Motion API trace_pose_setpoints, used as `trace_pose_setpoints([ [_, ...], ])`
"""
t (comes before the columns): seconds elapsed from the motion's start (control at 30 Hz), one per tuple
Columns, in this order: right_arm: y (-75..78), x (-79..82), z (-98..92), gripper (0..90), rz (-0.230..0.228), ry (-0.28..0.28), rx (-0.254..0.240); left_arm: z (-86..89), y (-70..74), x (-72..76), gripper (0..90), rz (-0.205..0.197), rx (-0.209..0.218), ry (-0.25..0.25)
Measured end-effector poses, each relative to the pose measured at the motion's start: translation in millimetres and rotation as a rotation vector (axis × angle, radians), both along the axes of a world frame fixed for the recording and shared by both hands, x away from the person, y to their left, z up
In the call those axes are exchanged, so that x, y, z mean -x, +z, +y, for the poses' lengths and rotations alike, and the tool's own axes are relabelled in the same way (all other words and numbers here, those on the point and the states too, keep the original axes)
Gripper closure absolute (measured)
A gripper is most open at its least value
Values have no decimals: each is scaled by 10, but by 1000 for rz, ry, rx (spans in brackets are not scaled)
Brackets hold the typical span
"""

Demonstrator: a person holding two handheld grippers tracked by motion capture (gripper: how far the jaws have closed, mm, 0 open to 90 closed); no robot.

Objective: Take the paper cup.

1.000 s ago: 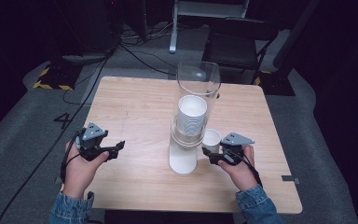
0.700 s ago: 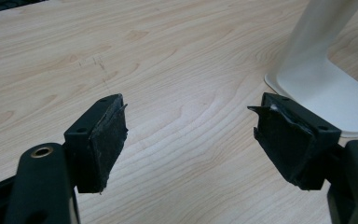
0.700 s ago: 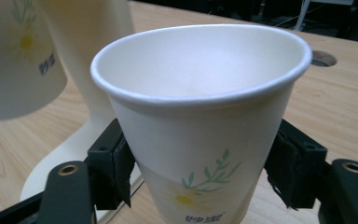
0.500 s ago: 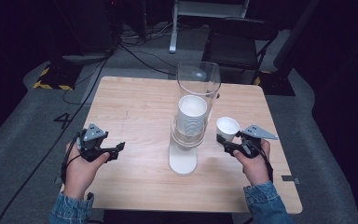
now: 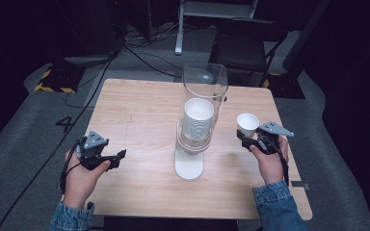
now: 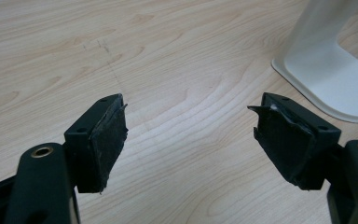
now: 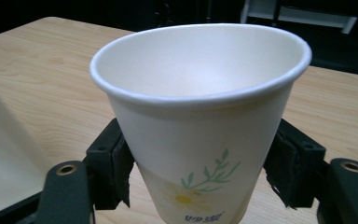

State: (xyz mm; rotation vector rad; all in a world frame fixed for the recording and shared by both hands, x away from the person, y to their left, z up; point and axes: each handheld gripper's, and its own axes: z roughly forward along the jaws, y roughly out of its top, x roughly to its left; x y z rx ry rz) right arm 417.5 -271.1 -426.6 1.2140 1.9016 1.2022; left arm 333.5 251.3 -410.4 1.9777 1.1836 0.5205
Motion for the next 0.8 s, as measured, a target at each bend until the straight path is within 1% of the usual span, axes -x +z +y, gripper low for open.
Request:
trace_pose_setpoints([
  [0.07,-49,-47,-25,321,23,-14,0,19,-1,17,247,2,1,7],
  [0.13,-99,-90,-50,321,31,-27,4,38,-1,29,247,1,-2,9],
  [0.2,-161,-142,-73,321,47,-29,0,49,-5,40,247,3,-1,12],
  [0.23,-161,-142,-73,321,47,-29,0,54,-8,45,247,3,0,15],
  [0.3,-208,-178,-80,320,60,-36,8,68,-12,60,247,6,-1,20],
  [0.43,-282,-237,-74,317,79,-38,0,84,-15,78,247,6,-1,27],
  [0.53,-332,-268,-70,316,96,-42,3,95,-11,91,247,6,-6,23],
  [0.63,-374,-288,-71,316,113,-48,17,95,-11,97,247,4,-4,23],
  [0.67,-401,-300,-68,315,127,-51,12,96,-12,98,247,5,-4,23],
  [0.8,-432,-313,-77,313,136,-57,23,94,-13,100,247,6,-6,21],
])
